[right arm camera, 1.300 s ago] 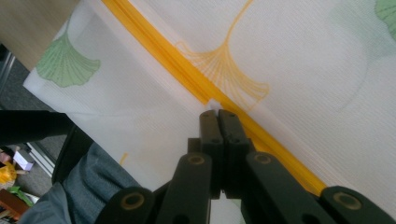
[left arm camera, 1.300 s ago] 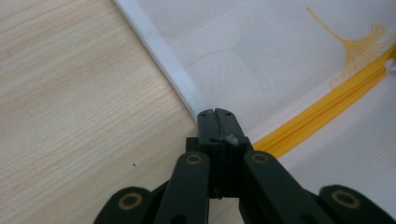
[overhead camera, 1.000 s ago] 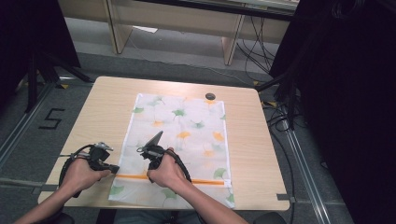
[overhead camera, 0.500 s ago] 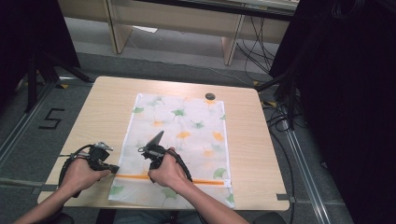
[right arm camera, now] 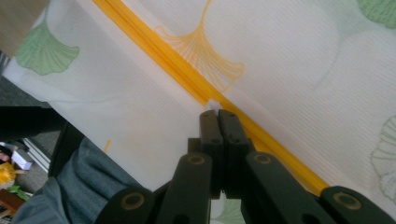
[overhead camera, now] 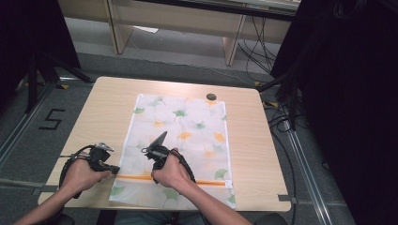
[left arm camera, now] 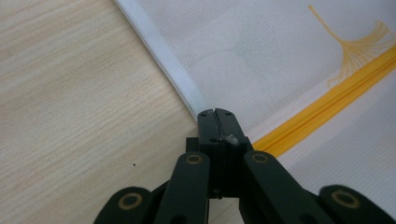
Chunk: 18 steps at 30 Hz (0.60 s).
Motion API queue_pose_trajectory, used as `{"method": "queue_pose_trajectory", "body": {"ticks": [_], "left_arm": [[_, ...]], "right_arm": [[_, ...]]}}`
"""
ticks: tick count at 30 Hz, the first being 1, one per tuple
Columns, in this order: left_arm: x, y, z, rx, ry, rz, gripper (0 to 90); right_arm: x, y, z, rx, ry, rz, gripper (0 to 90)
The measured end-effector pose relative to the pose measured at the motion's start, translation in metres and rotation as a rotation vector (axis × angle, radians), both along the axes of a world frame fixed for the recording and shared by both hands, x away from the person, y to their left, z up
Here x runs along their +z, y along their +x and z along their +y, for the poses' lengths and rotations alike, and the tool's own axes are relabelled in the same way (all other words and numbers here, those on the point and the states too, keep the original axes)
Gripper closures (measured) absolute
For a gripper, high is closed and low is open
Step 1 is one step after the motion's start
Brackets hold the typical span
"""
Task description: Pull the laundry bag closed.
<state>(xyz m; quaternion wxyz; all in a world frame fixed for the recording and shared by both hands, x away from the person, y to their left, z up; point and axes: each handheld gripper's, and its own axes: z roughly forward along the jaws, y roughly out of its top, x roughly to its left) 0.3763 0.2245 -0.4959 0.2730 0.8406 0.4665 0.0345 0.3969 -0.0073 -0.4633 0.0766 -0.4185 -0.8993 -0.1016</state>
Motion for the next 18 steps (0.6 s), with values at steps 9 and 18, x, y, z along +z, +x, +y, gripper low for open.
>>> {"method": "queue_pose_trajectory", "body": {"ticks": [9, 18], "left_arm": [[0.0001, 0.0001, -0.0001, -0.003, 0.003, -0.002, 90.0], [0.0000, -0.0001, -0.0001, 0.001, -0.001, 0.000, 90.0]], "right_arm": [[0.0006, -0.0009, -0.0033, -0.045, -0.006, 0.030, 90.0], [0.0004, -0.0007, -0.0058, -0.050, -0.003, 0.032, 90.0]]}}
